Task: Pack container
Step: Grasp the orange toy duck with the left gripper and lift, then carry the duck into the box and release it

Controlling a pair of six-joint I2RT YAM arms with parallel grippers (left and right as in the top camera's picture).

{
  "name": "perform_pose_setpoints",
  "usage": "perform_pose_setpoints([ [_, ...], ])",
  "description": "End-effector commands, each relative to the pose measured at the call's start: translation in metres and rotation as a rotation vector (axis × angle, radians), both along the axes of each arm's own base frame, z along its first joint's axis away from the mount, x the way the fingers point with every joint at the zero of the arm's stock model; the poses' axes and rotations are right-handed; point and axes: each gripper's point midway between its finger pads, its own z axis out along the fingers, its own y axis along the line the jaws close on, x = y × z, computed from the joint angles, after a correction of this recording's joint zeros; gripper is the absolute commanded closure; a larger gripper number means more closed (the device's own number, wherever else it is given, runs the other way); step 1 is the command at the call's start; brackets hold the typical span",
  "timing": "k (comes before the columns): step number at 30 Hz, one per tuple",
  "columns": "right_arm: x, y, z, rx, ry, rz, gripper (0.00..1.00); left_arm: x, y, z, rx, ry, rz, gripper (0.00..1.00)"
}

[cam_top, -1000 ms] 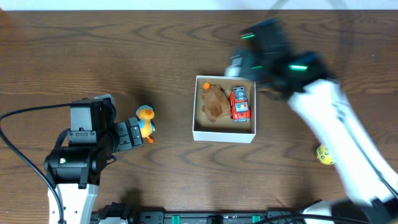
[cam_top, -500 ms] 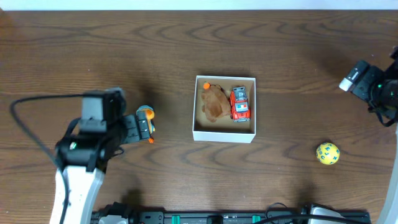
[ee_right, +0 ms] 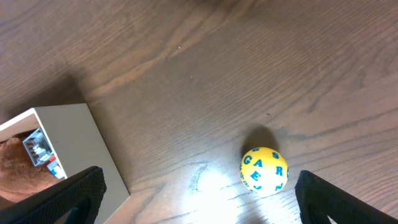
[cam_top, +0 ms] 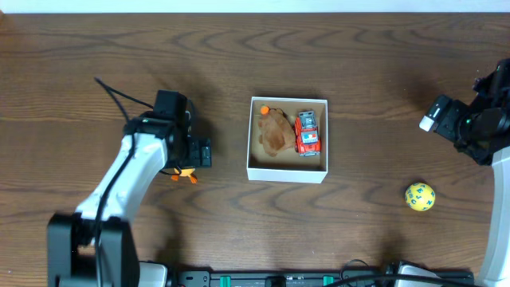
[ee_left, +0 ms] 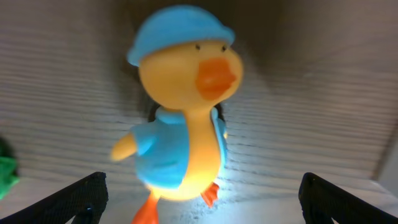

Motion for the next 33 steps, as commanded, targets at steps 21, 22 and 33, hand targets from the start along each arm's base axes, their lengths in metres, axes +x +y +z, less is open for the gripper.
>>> perform_pose_setpoints([
  [21,-0.001,0.000,-0.003,0.003,0.009,0.019,0.01,0.014,-0.003,0.007,0.000,-0.017,-0.022,0.86],
  [22,-0.001,0.000,-0.003,0.003,0.009,0.019,0.01,0.016,-0.004,0.018,-0.004,-0.047,-0.023,0.90],
  [33,0.000,0.000,-0.003,0.000,0.005,0.022,0.01,0.023,-0.077,0.176,-0.132,-0.524,-0.219,0.94],
])
